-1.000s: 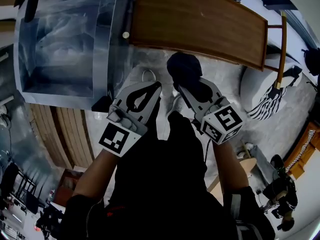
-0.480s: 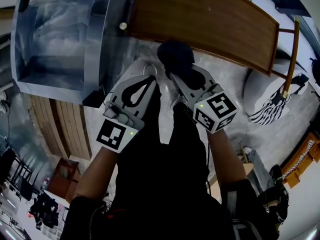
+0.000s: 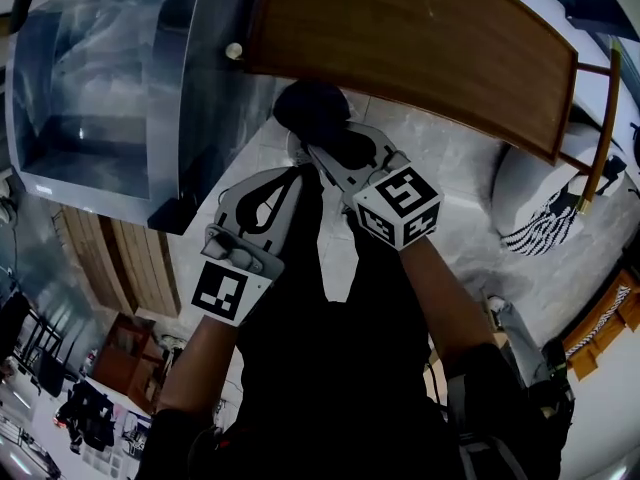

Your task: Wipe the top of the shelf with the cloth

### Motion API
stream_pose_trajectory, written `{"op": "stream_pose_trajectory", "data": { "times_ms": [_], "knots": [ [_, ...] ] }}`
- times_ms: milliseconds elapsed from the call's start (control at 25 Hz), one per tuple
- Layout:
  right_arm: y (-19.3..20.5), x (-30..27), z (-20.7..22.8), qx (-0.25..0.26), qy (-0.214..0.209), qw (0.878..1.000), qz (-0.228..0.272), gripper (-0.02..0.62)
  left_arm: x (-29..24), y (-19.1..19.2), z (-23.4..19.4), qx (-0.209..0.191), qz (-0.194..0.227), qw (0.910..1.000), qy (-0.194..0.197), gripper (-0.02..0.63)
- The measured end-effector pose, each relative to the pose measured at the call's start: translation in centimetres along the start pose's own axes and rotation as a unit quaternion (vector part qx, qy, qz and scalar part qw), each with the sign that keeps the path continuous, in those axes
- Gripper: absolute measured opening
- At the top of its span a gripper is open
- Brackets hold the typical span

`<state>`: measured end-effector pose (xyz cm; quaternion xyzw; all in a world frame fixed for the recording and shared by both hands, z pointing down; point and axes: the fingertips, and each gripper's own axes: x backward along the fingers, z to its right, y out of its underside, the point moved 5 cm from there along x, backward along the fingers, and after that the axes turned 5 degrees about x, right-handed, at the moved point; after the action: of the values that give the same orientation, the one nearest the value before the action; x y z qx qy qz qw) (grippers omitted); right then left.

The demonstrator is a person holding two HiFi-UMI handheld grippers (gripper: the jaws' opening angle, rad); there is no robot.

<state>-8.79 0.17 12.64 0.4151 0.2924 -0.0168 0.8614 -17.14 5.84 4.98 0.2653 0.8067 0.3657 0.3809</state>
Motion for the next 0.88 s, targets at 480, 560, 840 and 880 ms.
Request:
{"op": "stream_pose_trajectory", "data": {
  "times_ms": [480,560,840,880],
  "knots": [
    [5.4,-7.0,6.6,0.055,0.013,0.998,0.0,0.095,-3.6,7.8,-4.1,-0.002,0.025,0.9993,-0.029,0.02],
    [5.7,-7.9,8.1,0.072,0.027,0.997,0.009,0.095,-4.6,8.7,-4.8,-0.008,0.034,0.9989,-0.03,0.02],
    [5.5,-10.4,12.3,0.161,0.065,0.984,0.034,0.095,-8.3,11.1,-6.9,-0.035,0.077,0.9962,-0.024,0.02],
    [5.5,-10.6,12.6,0.175,0.07,0.981,0.037,0.095,-8.7,11.4,-7.2,-0.039,0.081,0.9956,-0.025,0.02]
  ]
}}
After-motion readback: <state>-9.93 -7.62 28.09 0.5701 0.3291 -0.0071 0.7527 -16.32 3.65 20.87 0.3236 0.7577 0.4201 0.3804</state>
